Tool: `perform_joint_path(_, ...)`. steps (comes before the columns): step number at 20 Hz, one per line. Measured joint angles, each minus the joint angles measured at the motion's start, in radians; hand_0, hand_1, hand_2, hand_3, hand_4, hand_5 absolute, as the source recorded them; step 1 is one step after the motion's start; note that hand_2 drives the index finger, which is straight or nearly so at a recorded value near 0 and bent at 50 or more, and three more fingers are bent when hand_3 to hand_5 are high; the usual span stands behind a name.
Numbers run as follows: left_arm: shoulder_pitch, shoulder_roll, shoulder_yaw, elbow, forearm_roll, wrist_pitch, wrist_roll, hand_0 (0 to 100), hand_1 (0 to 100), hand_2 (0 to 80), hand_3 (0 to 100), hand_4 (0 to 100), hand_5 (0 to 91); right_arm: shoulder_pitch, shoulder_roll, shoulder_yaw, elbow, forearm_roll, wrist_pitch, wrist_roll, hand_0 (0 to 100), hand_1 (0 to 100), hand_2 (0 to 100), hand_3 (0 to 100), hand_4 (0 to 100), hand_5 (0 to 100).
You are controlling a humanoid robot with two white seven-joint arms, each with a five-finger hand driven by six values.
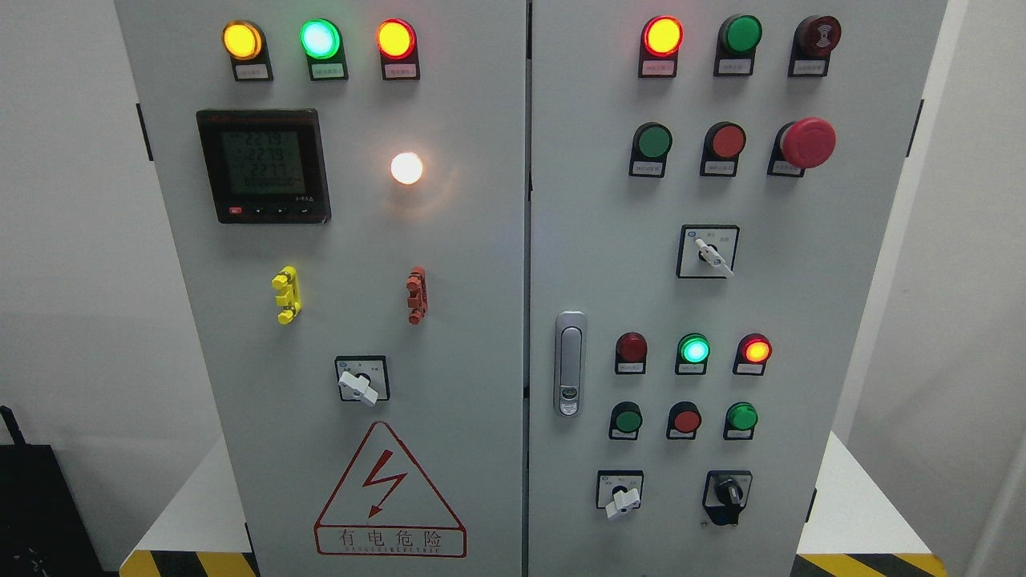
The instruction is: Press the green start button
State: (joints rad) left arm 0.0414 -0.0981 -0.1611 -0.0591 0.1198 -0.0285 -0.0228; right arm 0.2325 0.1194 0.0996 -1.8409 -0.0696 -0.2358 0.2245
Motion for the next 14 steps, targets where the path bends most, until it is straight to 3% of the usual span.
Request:
perform_joint_path(10,0.0,0.0,0.0,0.0,0.0,0.0,0.0,12,56,0.0,0,0,0.0,0.002,0.0,0.003,0.001,0.002,-0.005,0.002,0,0,0,0,0,0)
perform_joint_path(14,0.001,0.0,0.0,0.0,0.0,0.0,0.0,12,56,0.0,0,0,0.0,0.0,0.0,-0.001,0.0,0.01,-0.007,0.005,5,13,0,0,0,0)
